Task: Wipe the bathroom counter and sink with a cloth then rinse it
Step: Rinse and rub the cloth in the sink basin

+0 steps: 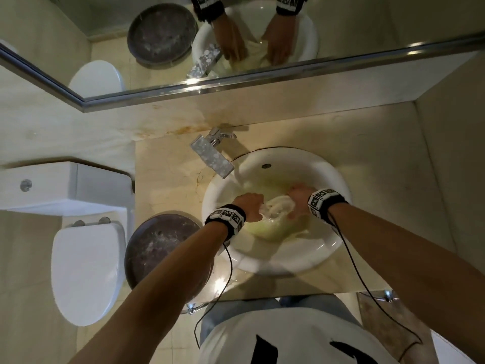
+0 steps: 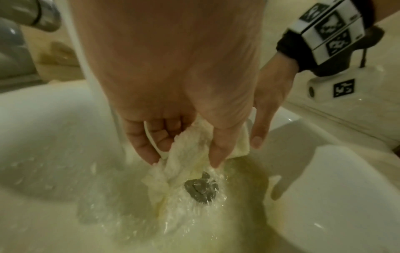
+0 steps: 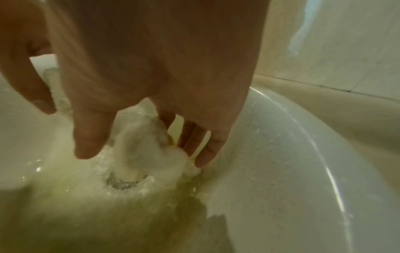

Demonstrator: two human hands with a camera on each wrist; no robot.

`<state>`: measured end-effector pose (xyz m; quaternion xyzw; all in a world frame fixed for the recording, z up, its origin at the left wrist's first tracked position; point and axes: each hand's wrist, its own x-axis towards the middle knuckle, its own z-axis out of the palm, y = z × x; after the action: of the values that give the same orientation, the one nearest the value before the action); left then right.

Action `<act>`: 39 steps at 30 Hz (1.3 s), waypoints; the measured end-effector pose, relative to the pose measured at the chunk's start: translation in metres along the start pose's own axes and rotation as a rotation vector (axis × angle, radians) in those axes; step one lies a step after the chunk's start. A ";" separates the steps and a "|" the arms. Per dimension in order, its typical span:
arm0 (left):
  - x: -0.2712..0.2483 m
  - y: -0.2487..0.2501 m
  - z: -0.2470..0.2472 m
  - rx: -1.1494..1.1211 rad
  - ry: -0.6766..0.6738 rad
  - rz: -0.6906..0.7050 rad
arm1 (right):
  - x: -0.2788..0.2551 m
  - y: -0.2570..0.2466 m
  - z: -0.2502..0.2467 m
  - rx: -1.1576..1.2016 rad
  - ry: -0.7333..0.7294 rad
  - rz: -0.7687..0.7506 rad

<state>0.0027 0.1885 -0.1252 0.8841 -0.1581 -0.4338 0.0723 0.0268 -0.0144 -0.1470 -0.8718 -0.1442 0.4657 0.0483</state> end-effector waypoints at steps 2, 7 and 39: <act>0.000 0.006 -0.001 0.026 0.059 -0.014 | -0.006 -0.005 -0.002 -0.024 0.067 0.036; 0.004 0.014 0.019 -0.072 0.130 -0.112 | 0.002 -0.013 0.029 -0.005 0.113 0.086; -0.016 -0.008 -0.017 0.161 0.028 -0.072 | -0.018 0.013 -0.005 0.024 0.148 0.112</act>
<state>0.0089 0.2010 -0.1053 0.8981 -0.1597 -0.4097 -0.0121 0.0244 -0.0318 -0.1322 -0.9100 -0.0857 0.4034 0.0431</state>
